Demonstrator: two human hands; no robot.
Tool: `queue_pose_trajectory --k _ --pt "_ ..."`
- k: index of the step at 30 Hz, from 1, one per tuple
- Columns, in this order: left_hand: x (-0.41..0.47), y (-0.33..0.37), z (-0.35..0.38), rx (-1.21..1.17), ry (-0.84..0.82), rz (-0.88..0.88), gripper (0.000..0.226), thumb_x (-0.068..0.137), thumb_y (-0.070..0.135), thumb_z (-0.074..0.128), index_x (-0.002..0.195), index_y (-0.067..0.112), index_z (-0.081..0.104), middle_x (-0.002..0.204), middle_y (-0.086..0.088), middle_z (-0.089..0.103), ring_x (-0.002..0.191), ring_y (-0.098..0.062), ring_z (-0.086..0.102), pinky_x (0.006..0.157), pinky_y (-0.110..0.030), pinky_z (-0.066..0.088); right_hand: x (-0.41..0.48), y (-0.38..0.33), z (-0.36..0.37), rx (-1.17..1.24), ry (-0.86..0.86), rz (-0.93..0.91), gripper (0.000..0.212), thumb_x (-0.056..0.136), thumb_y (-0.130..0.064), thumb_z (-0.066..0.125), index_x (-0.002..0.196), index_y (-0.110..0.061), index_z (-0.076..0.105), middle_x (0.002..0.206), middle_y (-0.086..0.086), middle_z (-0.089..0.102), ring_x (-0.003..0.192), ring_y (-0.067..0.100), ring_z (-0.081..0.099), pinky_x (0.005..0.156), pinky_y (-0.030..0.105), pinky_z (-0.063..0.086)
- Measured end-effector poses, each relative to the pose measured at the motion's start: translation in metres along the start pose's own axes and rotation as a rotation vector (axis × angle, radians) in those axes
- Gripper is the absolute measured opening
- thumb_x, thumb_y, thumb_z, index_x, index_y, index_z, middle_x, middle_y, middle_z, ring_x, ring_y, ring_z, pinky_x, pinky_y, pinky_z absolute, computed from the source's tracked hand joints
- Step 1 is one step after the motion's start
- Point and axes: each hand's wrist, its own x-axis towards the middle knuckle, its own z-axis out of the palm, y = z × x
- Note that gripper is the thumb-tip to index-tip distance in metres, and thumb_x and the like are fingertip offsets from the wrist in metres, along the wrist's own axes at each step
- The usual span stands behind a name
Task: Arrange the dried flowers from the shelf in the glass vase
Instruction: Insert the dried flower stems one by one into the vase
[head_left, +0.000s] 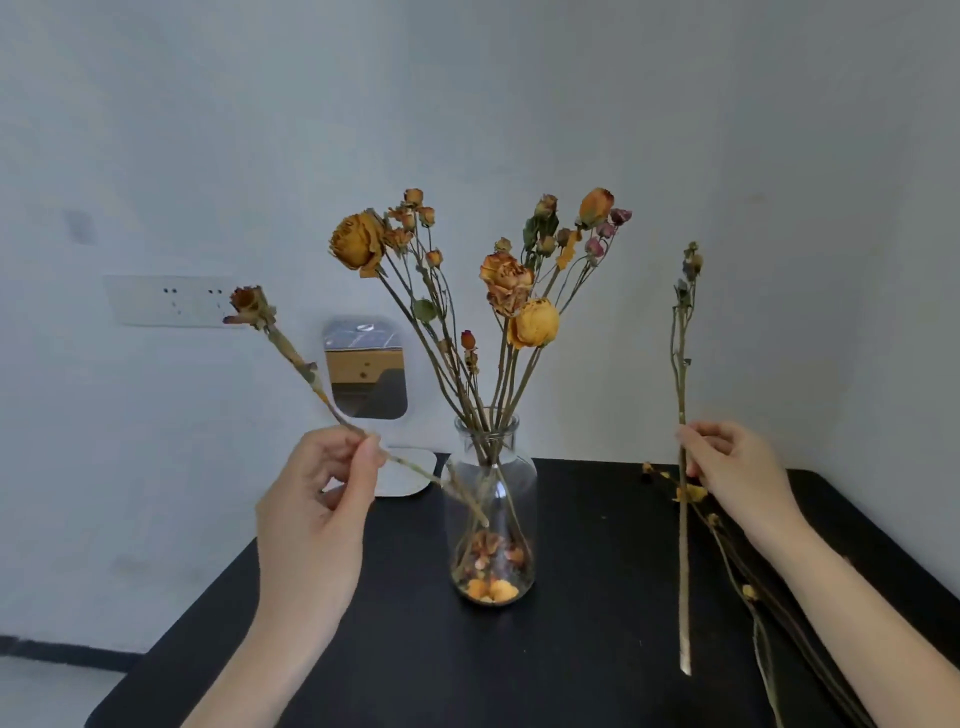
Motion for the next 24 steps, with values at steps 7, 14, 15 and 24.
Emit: queue_pose_trajectory --k 7,14,15,24 --pt "0.031 0.024 0.019 0.068 0.039 0.304 0.018 0.089 0.021 0.057 0.083 0.037 0.053 0.075 0.019 0.059 0.076 0.009 0.058 0.064 -0.001 0.043 -0.003 -0.010 0.005 -0.006 -0.039 0.006 0.010 0.091 -0.025 0.054 0.099 -0.021 0.056 0.073 0.006 0.062 0.071 0.019 0.061 0.058 0.024 0.042" --pt "0.042 0.028 0.033 0.082 0.057 0.380 0.002 0.090 0.021 0.055 0.090 0.022 0.057 0.077 0.013 0.059 0.075 -0.010 0.060 0.067 -0.012 0.047 -0.006 -0.014 0.002 0.001 -0.016 -0.002 0.009 0.091 -0.022 0.054 0.099 -0.019 0.056 0.070 0.005 0.060 0.067 0.015 0.060 0.059 0.021 0.040" --pt "0.043 0.026 0.035 0.088 0.050 0.375 0.004 0.090 0.020 0.055 0.091 0.019 0.059 0.077 0.008 0.061 0.073 -0.012 0.061 0.068 -0.012 0.047 -0.006 -0.014 0.002 0.002 -0.015 -0.003 0.009 0.091 -0.022 0.054 0.099 -0.020 0.056 0.070 0.004 0.061 0.067 0.015 0.060 0.059 0.020 0.040" --pt "0.043 0.005 0.046 0.239 -0.057 0.357 0.015 0.087 0.015 0.060 0.095 0.005 0.066 0.075 0.002 0.059 0.059 -0.006 0.051 0.058 -0.009 0.041 -0.007 -0.017 0.006 -0.017 -0.024 0.008 0.012 0.091 -0.022 0.054 0.102 -0.017 0.057 0.072 0.005 0.061 0.069 0.016 0.060 0.062 0.022 0.043"
